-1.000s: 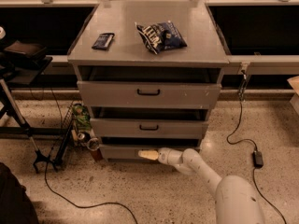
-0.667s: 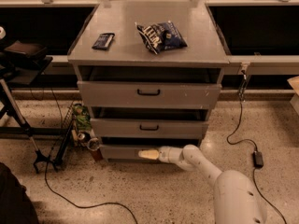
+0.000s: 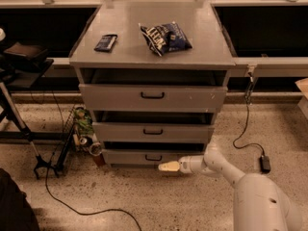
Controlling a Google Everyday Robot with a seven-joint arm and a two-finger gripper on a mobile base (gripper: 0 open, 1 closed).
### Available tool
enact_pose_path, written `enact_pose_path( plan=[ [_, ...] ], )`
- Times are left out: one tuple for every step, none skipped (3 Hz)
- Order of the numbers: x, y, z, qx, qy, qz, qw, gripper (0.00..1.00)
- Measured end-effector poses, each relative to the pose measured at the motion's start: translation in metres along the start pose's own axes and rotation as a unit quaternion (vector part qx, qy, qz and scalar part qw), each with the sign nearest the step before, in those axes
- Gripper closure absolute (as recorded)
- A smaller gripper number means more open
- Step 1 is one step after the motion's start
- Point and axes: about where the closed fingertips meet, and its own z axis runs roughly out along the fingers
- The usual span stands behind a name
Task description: Close bottom drawer
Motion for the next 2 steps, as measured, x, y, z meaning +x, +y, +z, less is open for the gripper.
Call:
enact_pose_path(
  plan=[
    [0.0281, -0.0061, -0.0409, 0.012, 0.022, 0.007, 0.9997, 0.0],
    [0.034, -0.0062, -0.0455, 0.012, 0.025, 0.01, 0.9996, 0.0]
  ],
)
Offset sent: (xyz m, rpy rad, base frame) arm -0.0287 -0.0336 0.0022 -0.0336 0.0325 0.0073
